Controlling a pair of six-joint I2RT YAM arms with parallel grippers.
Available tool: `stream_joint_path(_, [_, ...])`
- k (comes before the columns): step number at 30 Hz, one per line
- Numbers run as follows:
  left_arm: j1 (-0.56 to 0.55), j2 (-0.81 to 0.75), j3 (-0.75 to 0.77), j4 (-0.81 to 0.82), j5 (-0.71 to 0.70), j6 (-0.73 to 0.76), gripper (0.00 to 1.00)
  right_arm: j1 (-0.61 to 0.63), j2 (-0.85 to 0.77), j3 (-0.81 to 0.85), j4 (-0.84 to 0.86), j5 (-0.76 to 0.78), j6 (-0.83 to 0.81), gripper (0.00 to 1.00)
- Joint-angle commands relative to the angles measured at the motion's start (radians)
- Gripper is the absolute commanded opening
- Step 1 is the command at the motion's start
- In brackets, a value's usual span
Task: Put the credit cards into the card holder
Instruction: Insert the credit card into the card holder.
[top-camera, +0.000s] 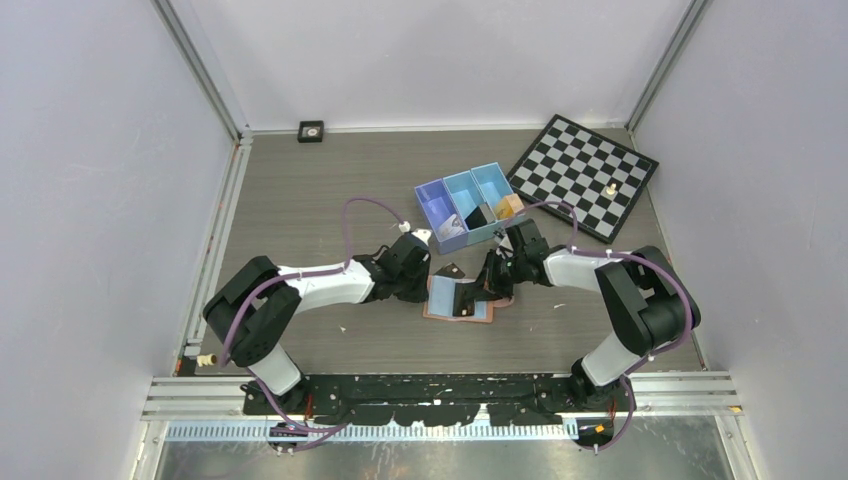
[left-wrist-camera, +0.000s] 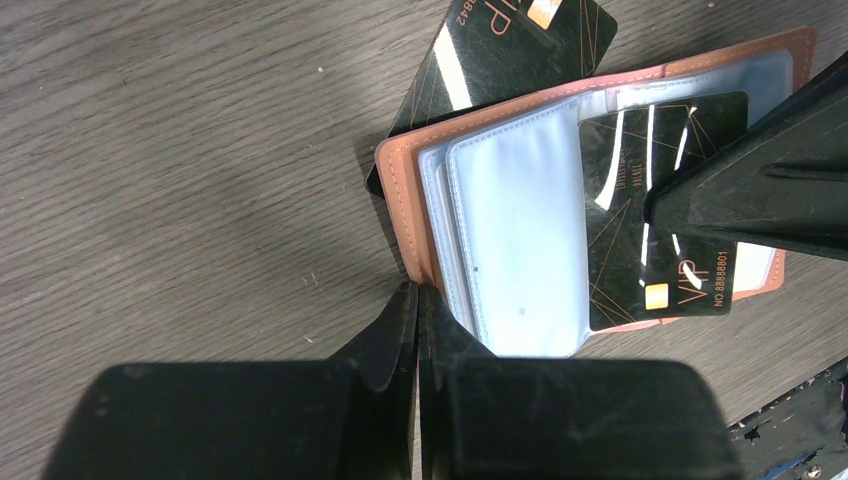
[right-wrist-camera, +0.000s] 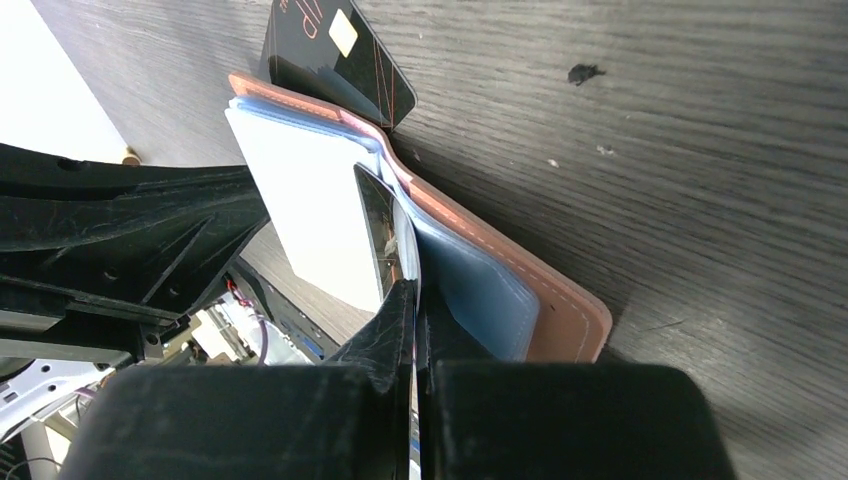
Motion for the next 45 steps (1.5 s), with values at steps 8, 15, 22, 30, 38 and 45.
stream_joint_path(8, [-0.008, 0.001, -0.030, -0.054, -0.041, 0.034, 0.00, 0.033, 0.023, -0.028, 0.147, 0.167, 0.044, 0.00])
stream_joint_path(15, [0.002, -0.057, -0.042, -0.048, -0.043, 0.061, 0.00, 0.034, 0.030, -0.020, 0.123, 0.160, 0.022, 0.00])
stream_joint_path(22, [0.029, -0.037, -0.041, -0.014, -0.004, 0.077, 0.00, 0.033, 0.050, 0.008, 0.010, 0.140, -0.022, 0.01])
stream_joint_path(30, [0.046, -0.013, -0.037, 0.040, 0.044, 0.078, 0.00, 0.036, 0.076, 0.020, -0.056, 0.091, -0.014, 0.00])
stream_joint_path(38, [0.047, 0.016, -0.028, 0.079, 0.089, 0.073, 0.00, 0.069, 0.123, 0.052, -0.057, 0.083, -0.015, 0.00])
stream_joint_path(45, [0.047, 0.011, -0.043, 0.102, 0.104, 0.066, 0.00, 0.092, 0.154, 0.081, -0.012, 0.110, 0.005, 0.01])
